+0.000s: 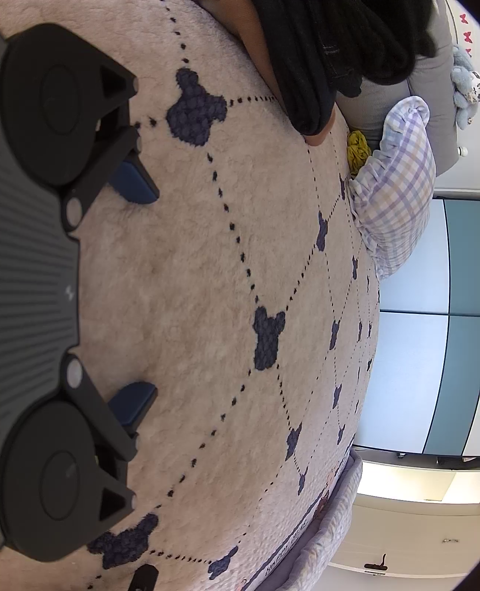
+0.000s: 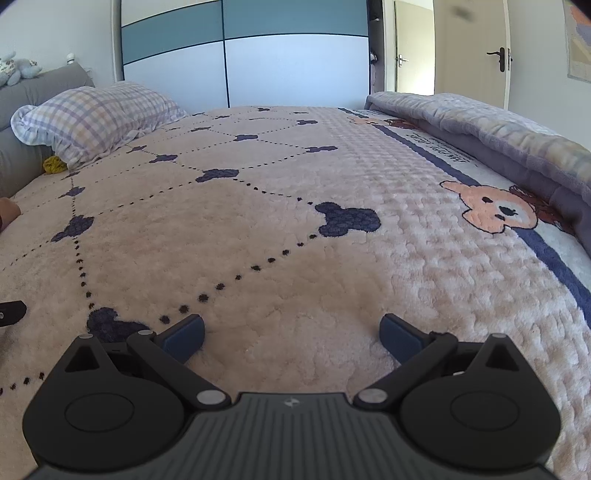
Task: Fold clothes
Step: 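Grasp the black knit garment from the towel pile with the right gripper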
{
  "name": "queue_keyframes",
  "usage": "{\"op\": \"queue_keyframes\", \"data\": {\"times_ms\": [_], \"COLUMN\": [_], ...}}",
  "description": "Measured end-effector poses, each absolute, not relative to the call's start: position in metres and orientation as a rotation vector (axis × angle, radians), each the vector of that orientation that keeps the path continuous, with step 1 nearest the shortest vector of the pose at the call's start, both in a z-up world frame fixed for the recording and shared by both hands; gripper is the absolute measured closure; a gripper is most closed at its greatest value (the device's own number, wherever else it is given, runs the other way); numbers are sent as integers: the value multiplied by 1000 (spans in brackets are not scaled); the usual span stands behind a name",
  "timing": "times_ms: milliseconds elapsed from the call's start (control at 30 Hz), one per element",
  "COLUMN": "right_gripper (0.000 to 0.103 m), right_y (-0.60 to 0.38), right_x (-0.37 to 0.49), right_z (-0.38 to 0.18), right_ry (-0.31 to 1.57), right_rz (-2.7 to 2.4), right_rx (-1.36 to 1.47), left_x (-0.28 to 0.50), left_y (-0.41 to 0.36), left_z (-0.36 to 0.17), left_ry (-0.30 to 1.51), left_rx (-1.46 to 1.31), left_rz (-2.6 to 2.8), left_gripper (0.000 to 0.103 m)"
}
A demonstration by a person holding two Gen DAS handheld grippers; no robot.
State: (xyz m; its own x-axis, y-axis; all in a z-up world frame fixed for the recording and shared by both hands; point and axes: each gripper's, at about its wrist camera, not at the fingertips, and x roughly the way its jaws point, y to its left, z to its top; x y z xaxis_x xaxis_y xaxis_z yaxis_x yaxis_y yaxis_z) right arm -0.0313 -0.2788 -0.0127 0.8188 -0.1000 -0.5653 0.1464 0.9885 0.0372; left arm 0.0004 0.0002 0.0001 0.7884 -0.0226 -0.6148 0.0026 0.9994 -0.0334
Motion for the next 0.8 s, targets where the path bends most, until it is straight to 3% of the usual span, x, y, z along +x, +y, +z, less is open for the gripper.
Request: {"op": "queue_keyframes", "data": {"times_ms": [367,600,667,733,800], "right_gripper": [0,3,2,11,0], "right_y": [-306,-415,-433,-432,-432], "right_x": [-38,-114,-141,-142,-143], "right_z": [-8,-14,-9,0,-1], "right_ry": [546,439,429,516,479], "right_rz": [-54,6,-131,-328,-279], "right_rx": [287,888,832,600,584], "left_x": [6,0,1,1,1], "left_y": [1,0,0,0,0], "left_z": [-3,0,0,-1,-1], "left_ry": [663,655,655,654,652], "left_rx": [-34,-32,-32,-33,-33], "left_rz": [-14,-13,-14,-13,-12], "left_gripper": [0,0,0,0,0]}}
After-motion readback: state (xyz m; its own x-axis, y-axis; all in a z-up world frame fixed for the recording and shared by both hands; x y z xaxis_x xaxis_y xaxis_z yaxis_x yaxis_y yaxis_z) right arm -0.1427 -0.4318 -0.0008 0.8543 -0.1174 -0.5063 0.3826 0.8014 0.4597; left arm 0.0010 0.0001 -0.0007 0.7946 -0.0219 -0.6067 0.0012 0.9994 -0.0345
